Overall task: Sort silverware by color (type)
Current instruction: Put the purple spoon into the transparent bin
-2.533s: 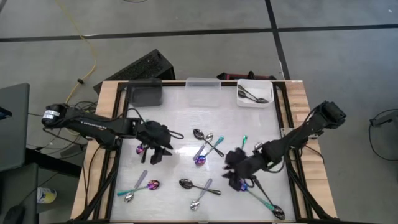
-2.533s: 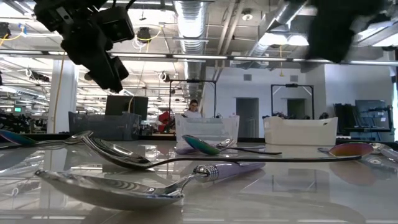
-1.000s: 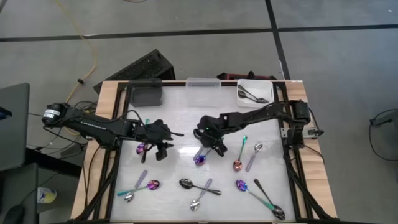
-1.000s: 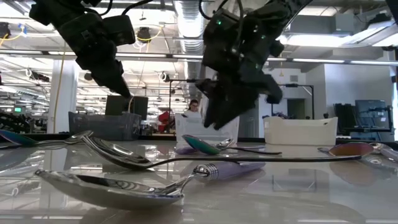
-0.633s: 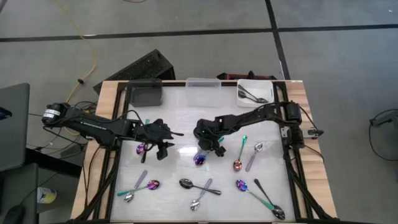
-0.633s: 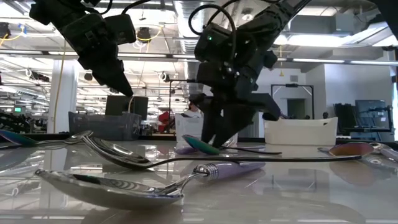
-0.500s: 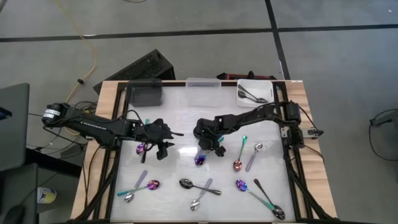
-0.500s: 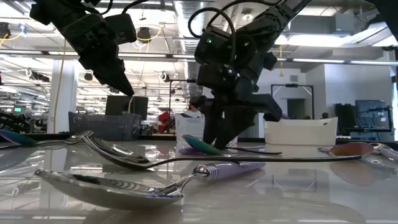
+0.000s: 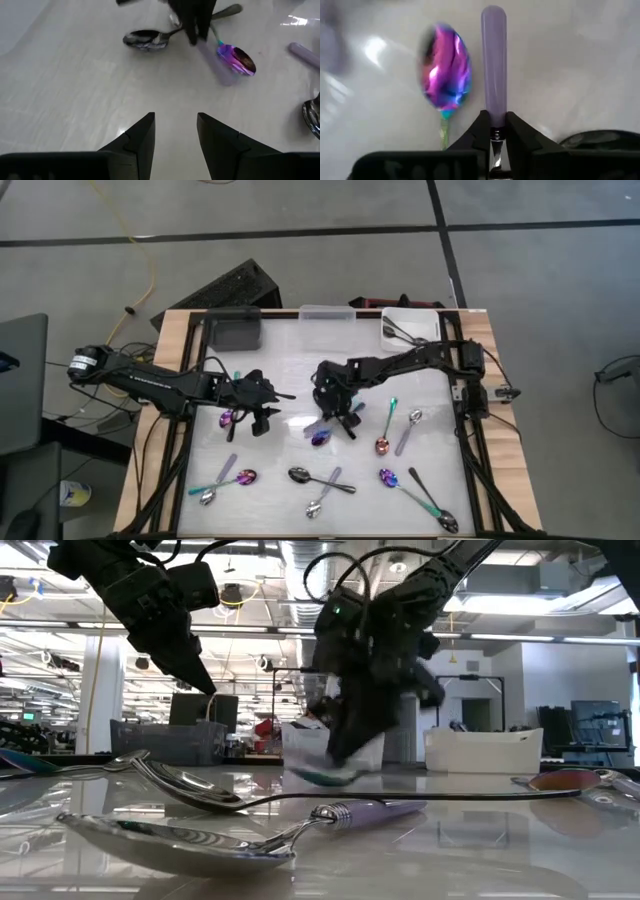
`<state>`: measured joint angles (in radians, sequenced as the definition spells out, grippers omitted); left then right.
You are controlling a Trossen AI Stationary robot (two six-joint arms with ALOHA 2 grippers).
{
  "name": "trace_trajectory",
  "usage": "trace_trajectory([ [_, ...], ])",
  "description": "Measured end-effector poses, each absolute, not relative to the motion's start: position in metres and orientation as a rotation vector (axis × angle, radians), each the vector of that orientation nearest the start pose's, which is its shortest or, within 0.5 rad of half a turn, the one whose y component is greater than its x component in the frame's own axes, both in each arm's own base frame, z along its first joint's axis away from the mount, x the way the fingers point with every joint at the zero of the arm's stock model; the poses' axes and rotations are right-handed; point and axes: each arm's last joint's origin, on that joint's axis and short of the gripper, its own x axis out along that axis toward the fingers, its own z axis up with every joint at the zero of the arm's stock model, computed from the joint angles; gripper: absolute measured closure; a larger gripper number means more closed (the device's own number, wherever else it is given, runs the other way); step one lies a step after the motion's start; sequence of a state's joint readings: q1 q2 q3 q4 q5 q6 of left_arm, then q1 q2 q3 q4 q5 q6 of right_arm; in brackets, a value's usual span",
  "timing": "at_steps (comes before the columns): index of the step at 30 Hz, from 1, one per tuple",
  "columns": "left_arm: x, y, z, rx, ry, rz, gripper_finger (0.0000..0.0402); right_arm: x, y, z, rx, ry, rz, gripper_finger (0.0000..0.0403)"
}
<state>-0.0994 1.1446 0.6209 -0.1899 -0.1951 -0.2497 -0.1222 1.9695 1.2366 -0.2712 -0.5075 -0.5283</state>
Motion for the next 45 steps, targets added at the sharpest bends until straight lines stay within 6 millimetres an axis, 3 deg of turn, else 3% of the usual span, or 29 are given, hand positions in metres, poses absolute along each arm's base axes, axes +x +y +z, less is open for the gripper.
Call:
trace_trajectory([
  [6,0.224,-0.017,0.209,-0.144,0.712,0.178,0.0271,0.398,-0.048,0.175,-0.136,0.577,0.614,0.0345],
  [13,0.22,-0.017,0.205,-0.173,0.768,0.195,0.0271,0.396,-0.057,0.181,-0.028,0.285,0.616,0.0345],
  [17,0.22,-0.017,0.204,-0.174,0.773,0.195,0.0271,0.394,-0.061,0.179,0.014,0.26,0.489,0.0345],
  [21,0.219,-0.017,0.204,-0.174,0.777,0.192,0.0271,0.392,-0.07,0.192,0.011,0.24,0.399,0.0345],
  [25,0.219,-0.017,0.204,-0.176,0.776,0.192,0.0271,0.388,-0.092,0.212,0.043,0.198,0.321,0.0345],
  [29,0.219,-0.018,0.204,-0.194,0.777,0.189,0.0271,0.381,-0.108,0.217,0.162,0.203,0.298,0.0345],
  [32,0.219,-0.018,0.204,-0.191,0.778,0.184,0.0271,0.382,-0.099,0.211,0.207,0.198,0.36,0.0345],
  [38,0.219,-0.018,0.204,-0.182,0.777,0.183,0.0271,0.38,-0.053,0.175,0.233,0.27,0.466,0.0345],
  [45,0.22,-0.018,0.205,-0.175,0.77,0.179,0.0271,0.372,-0.029,0.149,-0.064,0.39,-0.051,0.0345],
])
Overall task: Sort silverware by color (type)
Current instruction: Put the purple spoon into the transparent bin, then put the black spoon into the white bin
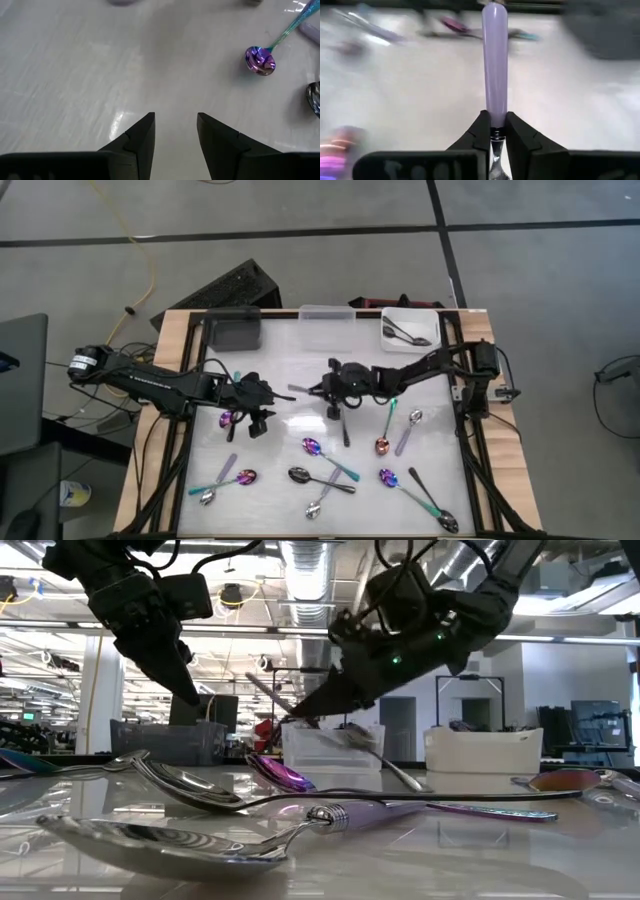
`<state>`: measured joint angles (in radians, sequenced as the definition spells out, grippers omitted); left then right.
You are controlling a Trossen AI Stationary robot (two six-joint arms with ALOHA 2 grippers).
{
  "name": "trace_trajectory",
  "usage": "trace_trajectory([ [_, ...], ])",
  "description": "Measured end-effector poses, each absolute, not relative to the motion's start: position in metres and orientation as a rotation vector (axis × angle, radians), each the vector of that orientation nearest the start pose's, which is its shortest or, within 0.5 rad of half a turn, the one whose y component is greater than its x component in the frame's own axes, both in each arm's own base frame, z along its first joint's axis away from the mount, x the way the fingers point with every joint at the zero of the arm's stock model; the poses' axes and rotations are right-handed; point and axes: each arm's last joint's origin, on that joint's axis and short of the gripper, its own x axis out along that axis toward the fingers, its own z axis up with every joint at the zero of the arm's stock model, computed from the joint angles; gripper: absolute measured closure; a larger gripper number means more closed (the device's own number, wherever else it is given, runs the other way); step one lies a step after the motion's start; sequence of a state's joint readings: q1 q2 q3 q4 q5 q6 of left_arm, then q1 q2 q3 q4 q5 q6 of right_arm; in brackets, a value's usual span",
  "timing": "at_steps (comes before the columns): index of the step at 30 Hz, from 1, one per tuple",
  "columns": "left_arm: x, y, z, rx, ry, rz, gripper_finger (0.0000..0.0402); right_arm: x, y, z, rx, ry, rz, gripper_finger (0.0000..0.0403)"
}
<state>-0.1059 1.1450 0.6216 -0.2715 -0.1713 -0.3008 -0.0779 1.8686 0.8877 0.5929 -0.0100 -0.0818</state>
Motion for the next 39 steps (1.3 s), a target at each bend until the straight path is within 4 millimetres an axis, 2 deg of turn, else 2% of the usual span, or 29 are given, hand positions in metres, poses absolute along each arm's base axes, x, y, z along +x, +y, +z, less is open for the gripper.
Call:
trace_trajectory([
  [6,0.22,-0.018,0.205,-0.177,0.77,0.178,0.0271,0.374,-0.015,0.151,-0.141,0.37,-0.057,0.0345],
  [10,0.22,-0.018,0.205,-0.163,0.768,0.186,0.0271,0.373,-0.027,0.168,-0.186,0.331,-0.117,0.0345],
  [12,0.22,-0.018,0.205,-0.161,0.767,0.192,0.0271,0.372,-0.044,0.188,-0.21,0.362,-0.169,0.0345],
  [15,0.22,-0.018,0.205,-0.16,0.767,0.192,0.0272,0.371,-0.083,0.222,-0.235,0.467,-0.253,0.0345],
  [18,0.22,-0.018,0.205,-0.16,0.766,0.192,0.0271,0.373,-0.124,0.24,-0.254,0.614,-0.321,0.0345],
  [21,0.22,-0.018,0.205,-0.16,0.758,0.194,0.0271,0.381,-0.162,0.248,-0.292,0.718,-0.349,0.0345],
  [25,0.221,-0.018,0.206,-0.175,0.748,0.194,0.0271,0.391,-0.199,0.237,-0.28,0.844,-0.331,0.0345],
  [27,0.221,-0.019,0.206,-0.181,0.75,0.191,0.0271,0.39,-0.211,0.228,-0.251,0.919,-0.331,0.0345],
  [31,0.221,-0.02,0.206,-0.163,0.755,0.176,0.0271,0.384,-0.223,0.226,-0.203,0.972,-0.338,0.0344],
  [35,0.221,-0.019,0.206,-0.133,0.754,0.171,0.0271,0.38,-0.223,0.224,-0.18,1.006,-0.328,0.0283],
  [39,0.221,-0.019,0.206,-0.124,0.752,0.176,0.0271,0.378,-0.222,0.233,-0.188,0.986,-0.333,0.0208],
])
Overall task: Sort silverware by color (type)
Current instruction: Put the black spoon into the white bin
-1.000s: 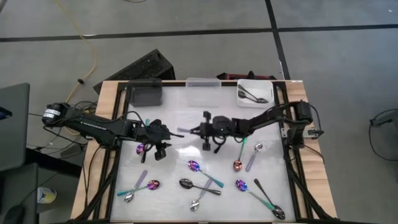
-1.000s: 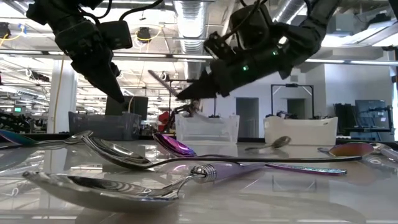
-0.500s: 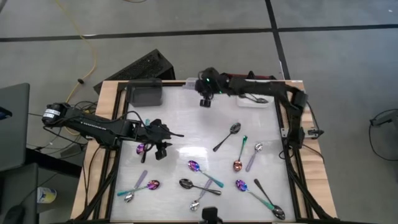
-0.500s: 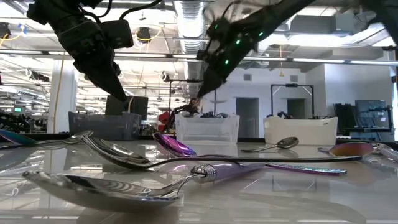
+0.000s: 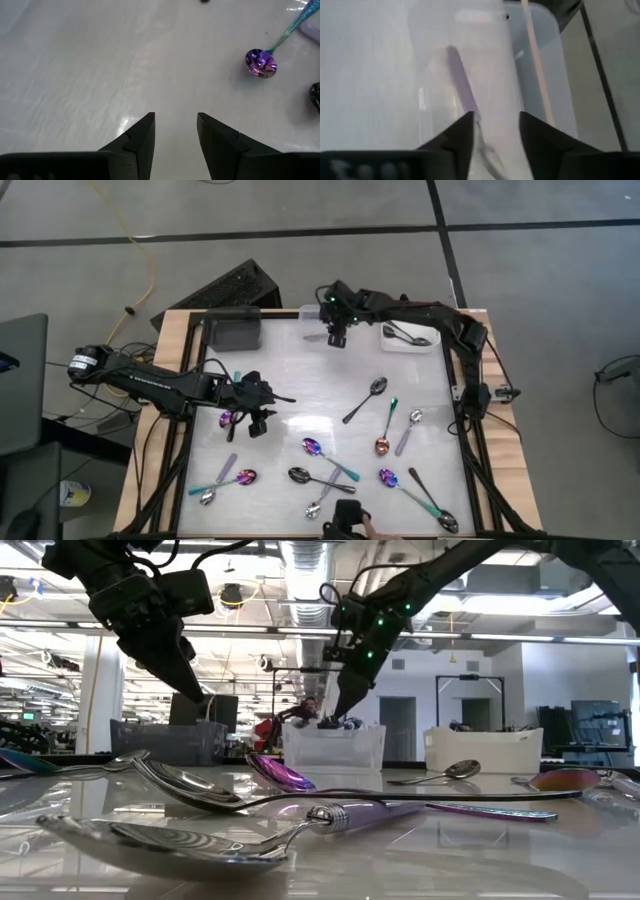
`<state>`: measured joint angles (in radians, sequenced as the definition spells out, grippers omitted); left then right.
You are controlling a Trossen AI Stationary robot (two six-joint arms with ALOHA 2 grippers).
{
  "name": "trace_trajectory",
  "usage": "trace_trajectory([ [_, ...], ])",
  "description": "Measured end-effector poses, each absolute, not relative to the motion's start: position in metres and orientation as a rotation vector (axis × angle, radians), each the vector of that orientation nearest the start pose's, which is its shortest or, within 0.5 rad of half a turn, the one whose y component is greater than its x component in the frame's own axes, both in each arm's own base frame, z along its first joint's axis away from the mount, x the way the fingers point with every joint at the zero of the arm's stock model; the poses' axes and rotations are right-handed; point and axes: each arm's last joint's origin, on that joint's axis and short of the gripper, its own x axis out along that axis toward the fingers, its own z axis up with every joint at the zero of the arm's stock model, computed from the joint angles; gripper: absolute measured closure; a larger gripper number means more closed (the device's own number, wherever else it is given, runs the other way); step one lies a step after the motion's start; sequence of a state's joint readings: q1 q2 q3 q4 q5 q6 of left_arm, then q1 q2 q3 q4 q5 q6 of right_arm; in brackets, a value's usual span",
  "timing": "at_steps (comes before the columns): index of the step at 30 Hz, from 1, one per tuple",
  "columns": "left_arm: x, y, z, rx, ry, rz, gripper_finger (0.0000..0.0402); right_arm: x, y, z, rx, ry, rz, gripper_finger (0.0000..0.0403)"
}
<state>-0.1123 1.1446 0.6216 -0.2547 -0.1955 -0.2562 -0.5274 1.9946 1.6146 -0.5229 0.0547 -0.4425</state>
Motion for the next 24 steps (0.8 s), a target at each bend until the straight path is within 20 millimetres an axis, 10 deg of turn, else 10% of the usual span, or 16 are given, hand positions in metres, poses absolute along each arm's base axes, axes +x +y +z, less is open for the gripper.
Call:
trace_trajectory([
  [7,0.221,-0.019,0.206,-0.121,0.754,0.176,0.0271,0.36,-0.198,0.278,-0.173,0.951,-0.324,0.0156],
  [15,0.215,-0.018,0.2,-0.213,0.829,0.238,0.0271,0.33,-0.109,0.329,0.032,0.978,-0.003,0.0163],
  [24,0.189,-0.002,0.199,-0.522,1.137,0.534,0.0271,0.3,-0.02,0.318,-0.076,0.995,0.237,0.0163],
])
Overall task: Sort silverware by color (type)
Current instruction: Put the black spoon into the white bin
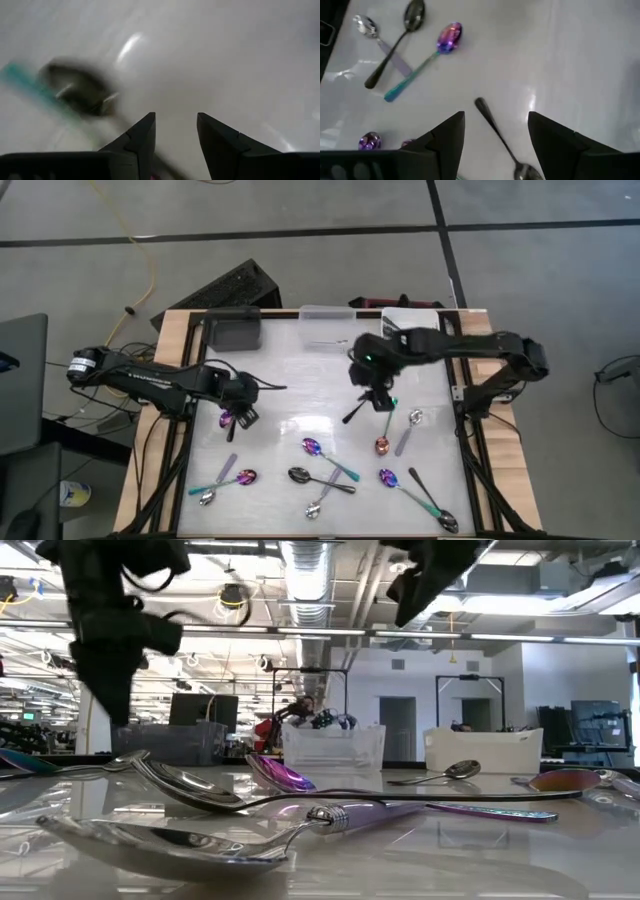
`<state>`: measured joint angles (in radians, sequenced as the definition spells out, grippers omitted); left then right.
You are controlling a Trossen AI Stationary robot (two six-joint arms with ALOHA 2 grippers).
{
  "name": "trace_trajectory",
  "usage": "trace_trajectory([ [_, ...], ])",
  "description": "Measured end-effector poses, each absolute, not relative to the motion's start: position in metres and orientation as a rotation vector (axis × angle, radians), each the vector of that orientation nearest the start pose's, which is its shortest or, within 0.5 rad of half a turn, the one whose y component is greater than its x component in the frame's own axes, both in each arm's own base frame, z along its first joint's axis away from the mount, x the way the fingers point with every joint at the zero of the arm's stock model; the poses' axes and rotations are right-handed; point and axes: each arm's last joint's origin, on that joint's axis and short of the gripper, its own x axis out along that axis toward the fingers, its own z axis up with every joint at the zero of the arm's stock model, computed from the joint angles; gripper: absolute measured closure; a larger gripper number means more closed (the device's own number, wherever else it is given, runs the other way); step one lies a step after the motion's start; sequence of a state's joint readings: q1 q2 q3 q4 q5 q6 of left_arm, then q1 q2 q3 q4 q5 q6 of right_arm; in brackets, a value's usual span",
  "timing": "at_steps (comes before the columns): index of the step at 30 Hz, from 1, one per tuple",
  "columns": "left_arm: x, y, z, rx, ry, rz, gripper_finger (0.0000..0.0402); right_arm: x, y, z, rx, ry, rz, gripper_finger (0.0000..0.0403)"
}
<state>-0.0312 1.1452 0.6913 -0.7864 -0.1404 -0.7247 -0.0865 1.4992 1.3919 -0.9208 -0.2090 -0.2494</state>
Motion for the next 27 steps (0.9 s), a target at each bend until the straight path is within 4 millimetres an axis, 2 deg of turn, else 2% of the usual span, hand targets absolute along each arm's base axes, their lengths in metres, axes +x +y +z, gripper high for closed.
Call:
trace_trajectory([
  [2,0.183,0.003,0.194,-0.603,1.177,0.625,0.0271,0.295,-0.01,0.309,-0.088,0.959,0.255,0.0163],
  [5,0.181,0.008,0.189,-0.666,1.206,0.648,0.0271,0.287,-0.002,0.295,-0.108,0.918,0.275,0.0163],
  [9,0.183,0.014,0.185,-0.676,1.216,0.681,0.0271,0.278,-0.001,0.283,-0.111,0.909,0.273,0.0163],
  [13,0.186,0.015,0.178,-0.663,1.247,0.693,0.0271,0.276,-0.005,0.28,-0.081,0.915,0.248,0.0163],
  [21,0.195,0.015,0.152,-0.593,1.403,0.736,0.0271,0.278,-0.008,0.279,-0.078,0.907,0.238,0.0163],
  [27,0.202,0.015,0.138,-0.563,1.472,0.708,0.0272,0.278,-0.008,0.279,-0.078,0.904,0.239,0.0163],
])
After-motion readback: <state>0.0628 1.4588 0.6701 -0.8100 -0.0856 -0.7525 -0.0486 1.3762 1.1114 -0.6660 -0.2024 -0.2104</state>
